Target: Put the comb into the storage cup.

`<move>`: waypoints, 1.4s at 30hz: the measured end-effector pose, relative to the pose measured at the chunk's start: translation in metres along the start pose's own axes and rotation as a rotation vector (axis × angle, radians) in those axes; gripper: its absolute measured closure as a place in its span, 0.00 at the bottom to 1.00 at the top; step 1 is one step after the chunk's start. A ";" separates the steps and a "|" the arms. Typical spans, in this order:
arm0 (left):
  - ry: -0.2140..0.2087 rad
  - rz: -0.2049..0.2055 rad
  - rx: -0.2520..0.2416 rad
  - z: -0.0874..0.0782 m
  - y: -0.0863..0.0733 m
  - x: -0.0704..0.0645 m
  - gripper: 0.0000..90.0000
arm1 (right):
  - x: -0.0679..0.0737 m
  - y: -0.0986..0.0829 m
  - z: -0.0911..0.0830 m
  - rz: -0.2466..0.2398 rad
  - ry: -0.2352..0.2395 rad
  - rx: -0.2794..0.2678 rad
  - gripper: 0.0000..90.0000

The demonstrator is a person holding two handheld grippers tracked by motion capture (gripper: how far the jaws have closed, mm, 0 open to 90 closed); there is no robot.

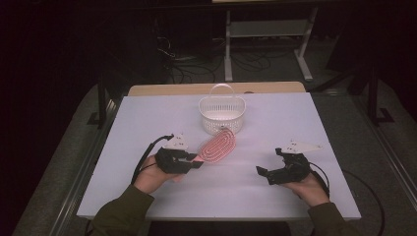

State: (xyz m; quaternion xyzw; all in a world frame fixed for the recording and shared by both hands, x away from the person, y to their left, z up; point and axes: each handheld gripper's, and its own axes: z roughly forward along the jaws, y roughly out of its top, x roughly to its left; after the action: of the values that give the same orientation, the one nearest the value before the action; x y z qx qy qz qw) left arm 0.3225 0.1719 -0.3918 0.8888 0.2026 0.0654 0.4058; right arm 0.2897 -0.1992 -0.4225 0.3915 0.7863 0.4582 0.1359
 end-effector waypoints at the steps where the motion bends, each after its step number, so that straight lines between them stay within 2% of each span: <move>1: 0.007 0.003 -0.004 0.000 0.000 0.001 0.78 | 0.000 0.000 0.000 0.005 0.005 -0.006 0.00; 8: 0.042 -0.013 -0.055 -0.001 0.002 0.005 0.78 | 0.002 0.003 0.000 0.008 0.010 -0.015 0.00; 19: 0.078 -0.026 -0.097 -0.001 0.002 0.008 0.78 | 0.006 0.008 0.002 -0.003 0.020 -0.008 0.00; 30: 0.084 -0.037 -0.121 -0.002 0.002 0.010 0.78 | 0.011 0.019 -0.004 -0.003 0.020 -0.023 0.00; 34: 0.084 -0.038 -0.124 -0.003 0.002 0.010 0.78 | 0.012 0.026 -0.004 0.006 0.032 -0.034 0.00; 42: 0.085 -0.036 -0.134 -0.003 0.001 0.008 0.78 | 0.017 0.044 0.001 -0.006 0.065 -0.041 0.00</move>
State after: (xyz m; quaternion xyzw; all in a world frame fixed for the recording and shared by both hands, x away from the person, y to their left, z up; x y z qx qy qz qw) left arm 0.3292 0.1767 -0.3890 0.8522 0.2309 0.1091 0.4567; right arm 0.3009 -0.1737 -0.3844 0.3710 0.7819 0.4864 0.1199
